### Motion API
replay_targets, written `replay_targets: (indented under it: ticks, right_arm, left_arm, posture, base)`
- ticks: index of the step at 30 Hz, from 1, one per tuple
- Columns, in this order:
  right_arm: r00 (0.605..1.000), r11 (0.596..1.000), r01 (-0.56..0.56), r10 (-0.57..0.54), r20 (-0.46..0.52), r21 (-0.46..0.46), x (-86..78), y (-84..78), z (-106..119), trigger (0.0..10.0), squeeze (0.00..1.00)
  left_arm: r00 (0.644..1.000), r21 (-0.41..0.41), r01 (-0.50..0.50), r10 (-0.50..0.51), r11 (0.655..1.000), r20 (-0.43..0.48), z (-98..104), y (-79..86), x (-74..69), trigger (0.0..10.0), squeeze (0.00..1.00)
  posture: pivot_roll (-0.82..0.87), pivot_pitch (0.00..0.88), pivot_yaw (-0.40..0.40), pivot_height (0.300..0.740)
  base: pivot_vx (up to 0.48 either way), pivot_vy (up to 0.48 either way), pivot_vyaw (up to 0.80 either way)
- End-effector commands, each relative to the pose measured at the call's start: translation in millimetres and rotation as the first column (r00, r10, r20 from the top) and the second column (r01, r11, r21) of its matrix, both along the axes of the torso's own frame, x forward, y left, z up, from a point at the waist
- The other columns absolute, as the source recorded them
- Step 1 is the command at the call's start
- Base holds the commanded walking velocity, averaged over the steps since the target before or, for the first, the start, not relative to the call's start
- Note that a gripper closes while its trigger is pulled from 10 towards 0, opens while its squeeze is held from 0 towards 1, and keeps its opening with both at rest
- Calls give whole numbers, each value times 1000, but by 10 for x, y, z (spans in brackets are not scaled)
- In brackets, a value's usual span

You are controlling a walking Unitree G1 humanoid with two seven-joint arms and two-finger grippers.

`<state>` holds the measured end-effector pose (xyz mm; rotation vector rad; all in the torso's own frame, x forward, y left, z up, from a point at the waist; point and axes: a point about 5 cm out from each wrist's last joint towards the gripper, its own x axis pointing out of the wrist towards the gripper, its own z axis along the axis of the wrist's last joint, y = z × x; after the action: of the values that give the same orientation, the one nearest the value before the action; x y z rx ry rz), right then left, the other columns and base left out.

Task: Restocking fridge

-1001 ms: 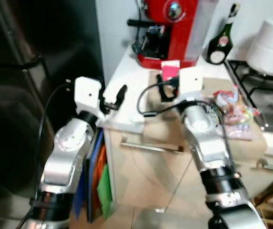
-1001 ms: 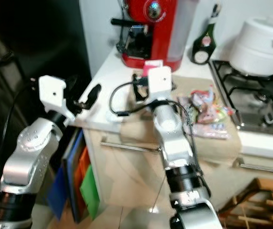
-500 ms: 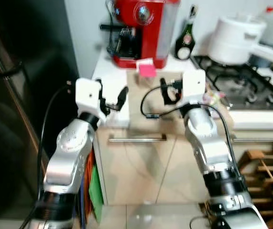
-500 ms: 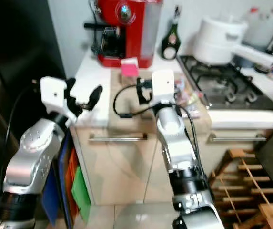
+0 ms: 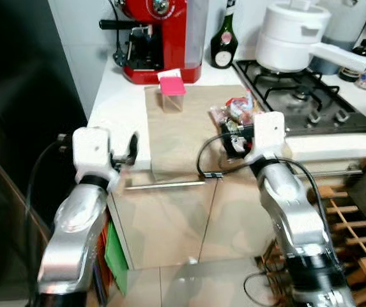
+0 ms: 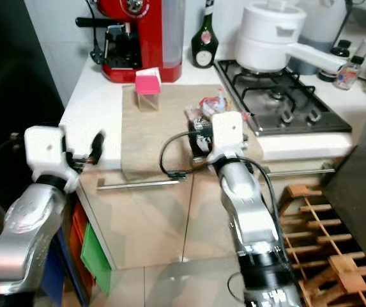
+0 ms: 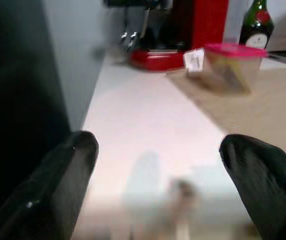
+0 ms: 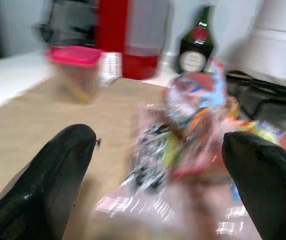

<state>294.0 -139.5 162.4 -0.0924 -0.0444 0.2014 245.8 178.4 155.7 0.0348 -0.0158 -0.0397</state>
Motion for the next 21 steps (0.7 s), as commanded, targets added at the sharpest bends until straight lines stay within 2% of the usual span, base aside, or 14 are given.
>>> replay_targets:
  ticks: [1, 4, 6, 7, 9, 11, 12, 13, 16, 21]
  right_arm:
    - [999, 999, -40, 40, 30, 0, -110, -12, 98, 10000, 0]
    - [998, 999, -46, 46, 47, -3, -145, -16, 123, 10000, 0]
    - [994, 998, -59, 58, 88, 5, -158, 10, 186, 10000, 0]
    - [994, 998, -59, 58, 88, 5, -158, 10, 186, 10000, 0]
    - [985, 996, -88, 86, 149, 6, -130, 81, 281, 10000, 0]
    - [985, 996, -88, 86, 149, 6, -130, 81, 281, 10000, 0]
    - [969, 994, -109, 108, 223, -7, -53, 158, 421, 10000, 0]
    - [961, 994, -113, 112, 252, -8, 35, 206, 498, 10000, 0]
    - [955, 993, -119, 113, 274, 7, 166, 286, 623, 10000, 0]
    - [957, 991, -131, 119, 266, 26, 193, 336, 637, 10000, 0]
  left_arm:
    - [998, -38, 60, -59, 997, 23, 132, -115, -112, 10000, 0]
    - [997, -44, 70, -68, 997, 39, 176, -154, -142, 10000, 0]
    - [992, -11, 57, -55, 998, 115, 307, -199, -111, 10000, 0]
    - [992, -11, 57, -55, 998, 115, 307, -199, -111, 10000, 0]
    - [980, 33, 28, -34, 999, 196, 417, -191, -36, 10000, 0]
    - [980, 33, 28, -34, 999, 196, 417, -191, -36, 10000, 0]
    - [967, 62, 20, -35, 998, 253, 534, -172, 51, 10000, 0]
    - [963, 64, 25, -41, 998, 266, 576, -176, 109, 10000, 0]
    - [962, 73, 41, -60, 996, 268, 625, -201, 178, 10000, 0]
    - [967, 40, 13, -23, 999, 255, 618, -173, 208, 10000, 0]
  posture:
    - [-28, 0, -22, 740]
    - [-24, 0, -28, 740]
    - [-22, 0, -38, 740]
    - [-22, 0, -38, 740]
    - [-26, 0, -36, 740]
    - [-26, 0, -36, 740]
    - [-31, 0, -28, 740]
    - [-35, 0, -18, 740]
    - [-36, 0, -15, 740]
    - [-34, 0, -12, 740]
  base:
    - [0, 0, 0]
    - [0, 0, 0]
    - [0, 0, 0]
    - [0, 0, 0]
    - [467, 0, 0]
    - [465, 0, 0]
    - [461, 0, 0]
    - [461, 0, 0]
    - [461, 0, 0]
    - [461, 0, 0]
